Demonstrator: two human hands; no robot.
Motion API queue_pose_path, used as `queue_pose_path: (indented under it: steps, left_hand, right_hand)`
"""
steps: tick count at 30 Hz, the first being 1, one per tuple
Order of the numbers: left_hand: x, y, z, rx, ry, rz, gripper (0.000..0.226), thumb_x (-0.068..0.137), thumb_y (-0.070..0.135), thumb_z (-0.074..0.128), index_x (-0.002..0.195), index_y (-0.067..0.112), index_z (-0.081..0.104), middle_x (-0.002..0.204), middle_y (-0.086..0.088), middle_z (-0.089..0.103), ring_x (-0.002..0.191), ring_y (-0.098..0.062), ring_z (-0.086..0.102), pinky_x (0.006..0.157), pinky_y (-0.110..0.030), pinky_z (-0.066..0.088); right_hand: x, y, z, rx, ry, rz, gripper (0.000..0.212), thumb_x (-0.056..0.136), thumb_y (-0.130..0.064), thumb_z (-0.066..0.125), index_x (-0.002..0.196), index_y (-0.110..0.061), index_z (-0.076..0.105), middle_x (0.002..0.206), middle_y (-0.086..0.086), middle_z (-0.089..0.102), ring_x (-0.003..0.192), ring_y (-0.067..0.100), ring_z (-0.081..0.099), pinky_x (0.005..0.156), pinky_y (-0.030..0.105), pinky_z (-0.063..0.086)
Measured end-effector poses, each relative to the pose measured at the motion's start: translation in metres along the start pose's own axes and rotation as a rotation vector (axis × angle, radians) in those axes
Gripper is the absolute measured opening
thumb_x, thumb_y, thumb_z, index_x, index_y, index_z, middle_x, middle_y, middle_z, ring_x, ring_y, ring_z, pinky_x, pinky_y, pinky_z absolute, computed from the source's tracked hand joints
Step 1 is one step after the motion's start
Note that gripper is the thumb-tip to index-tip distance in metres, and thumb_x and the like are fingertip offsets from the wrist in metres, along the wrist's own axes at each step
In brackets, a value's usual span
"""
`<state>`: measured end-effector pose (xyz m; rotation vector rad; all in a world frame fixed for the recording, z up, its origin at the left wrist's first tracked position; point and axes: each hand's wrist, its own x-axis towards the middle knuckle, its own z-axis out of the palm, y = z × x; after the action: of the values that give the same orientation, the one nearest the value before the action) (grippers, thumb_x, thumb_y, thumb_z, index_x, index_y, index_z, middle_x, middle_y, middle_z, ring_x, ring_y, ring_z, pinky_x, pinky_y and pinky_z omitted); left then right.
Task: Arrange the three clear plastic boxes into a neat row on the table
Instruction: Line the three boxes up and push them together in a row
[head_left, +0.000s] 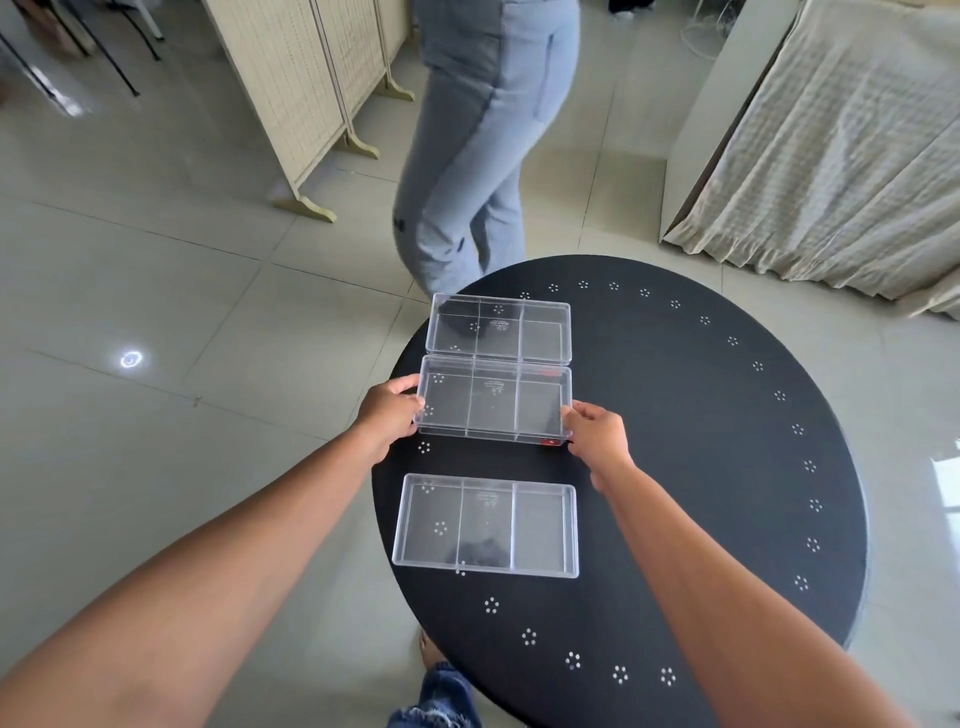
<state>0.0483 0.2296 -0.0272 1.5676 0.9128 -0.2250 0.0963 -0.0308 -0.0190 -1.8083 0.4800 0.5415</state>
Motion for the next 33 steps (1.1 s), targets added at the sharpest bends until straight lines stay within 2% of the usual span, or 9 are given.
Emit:
queue_pose_path:
  steps: [5,10,14,17,20,22,25,29,33]
  left_hand:
    - [-0.003,0.002,0.000,0.016,-0.008,0.001,0.050,0.092,0.003,0.055,0.139,0.020,0.055,0.098,-0.008,0.064,0.086,-0.020,0.060,0.078,-0.032,0.055]
    - [-0.009,-0.001,-0.005,0.043,-0.016,0.003,0.054,0.092,0.006,0.057,0.144,0.019,0.049,0.127,-0.014,0.063,0.107,-0.025,0.063,0.087,-0.037,0.055]
    - [-0.021,-0.009,-0.007,0.015,-0.047,0.006,0.056,0.093,0.010,0.059,0.147,0.016,0.044,0.121,-0.013,0.064,0.106,-0.025,0.062,0.094,-0.039,0.053]
    - [-0.031,-0.015,-0.009,0.017,-0.025,0.011,0.060,0.092,0.015,0.062,0.149,0.016,0.042,0.125,-0.013,0.064,0.108,-0.027,0.061,0.093,-0.039,0.052]
    - [-0.044,-0.018,-0.013,0.100,-0.059,0.009,0.061,0.090,0.023,0.067,0.146,0.017,0.045,0.105,-0.007,0.062,0.090,-0.023,0.055,0.072,-0.031,0.047]
    - [-0.054,-0.020,-0.020,0.211,-0.113,-0.025,0.062,0.086,0.030,0.072,0.143,0.018,0.048,0.107,-0.007,0.064,0.093,-0.023,0.058,0.074,-0.031,0.048]
    - [-0.066,-0.028,-0.032,0.321,-0.239,-0.138,0.073,0.080,0.032,0.079,0.143,0.016,0.047,0.125,-0.013,0.065,0.113,-0.027,0.061,0.088,-0.036,0.052]
    - [-0.075,-0.043,-0.038,0.339,-0.301,-0.181,0.066,0.077,0.021,0.082,0.136,0.012,0.055,0.117,-0.014,0.070,0.100,-0.022,0.063,0.088,-0.036,0.054]
    - [-0.077,-0.057,-0.034,0.252,-0.228,-0.165,0.049,0.080,0.011,0.078,0.127,0.008,0.062,0.110,-0.015,0.072,0.098,-0.023,0.065,0.086,-0.036,0.054]
  right_hand:
    - [0.001,0.002,-0.001,-0.010,-0.003,0.004,0.020,0.097,-0.022,0.053,0.091,-0.019,0.072,0.071,-0.002,0.058,0.062,0.015,0.041,0.070,0.029,0.040]
    - [-0.002,0.006,-0.004,-0.023,-0.012,0.024,0.024,0.087,-0.028,0.056,0.082,-0.006,0.066,0.075,0.004,0.050,0.076,0.021,0.042,0.077,0.032,0.044]
    - [-0.004,0.018,-0.010,-0.036,-0.043,0.030,0.043,0.087,-0.036,0.064,0.123,-0.013,0.068,0.104,-0.001,0.065,0.102,0.018,0.059,0.104,0.041,0.048]
    - [-0.006,0.026,-0.015,-0.064,-0.038,0.025,0.047,0.084,-0.044,0.064,0.118,-0.012,0.068,0.101,-0.003,0.058,0.098,0.016,0.053,0.094,0.036,0.047]
    - [-0.015,0.029,-0.022,-0.112,-0.060,0.036,0.060,0.083,-0.048,0.065,0.108,0.007,0.061,0.087,0.004,0.045,0.081,0.020,0.041,0.073,0.035,0.040]
    - [-0.027,0.032,-0.028,-0.150,-0.130,0.066,0.052,0.083,-0.050,0.069,0.103,-0.002,0.065,0.090,0.005,0.048,0.080,0.020,0.043,0.071,0.033,0.042]
    - [-0.044,0.040,-0.038,-0.217,-0.266,0.134,0.070,0.079,-0.049,0.077,0.133,-0.008,0.058,0.112,0.001,0.066,0.098,0.021,0.061,0.080,0.036,0.053]
    - [-0.056,0.053,-0.043,-0.288,-0.328,0.139,0.038,0.078,-0.036,0.081,0.107,-0.012,0.074,0.104,0.004,0.073,0.096,0.020,0.063,0.089,0.040,0.053]
    - [-0.060,0.064,-0.038,-0.220,-0.309,0.131,0.013,0.084,-0.021,0.077,0.093,-0.012,0.076,0.092,0.006,0.074,0.080,0.017,0.065,0.084,0.039,0.055]
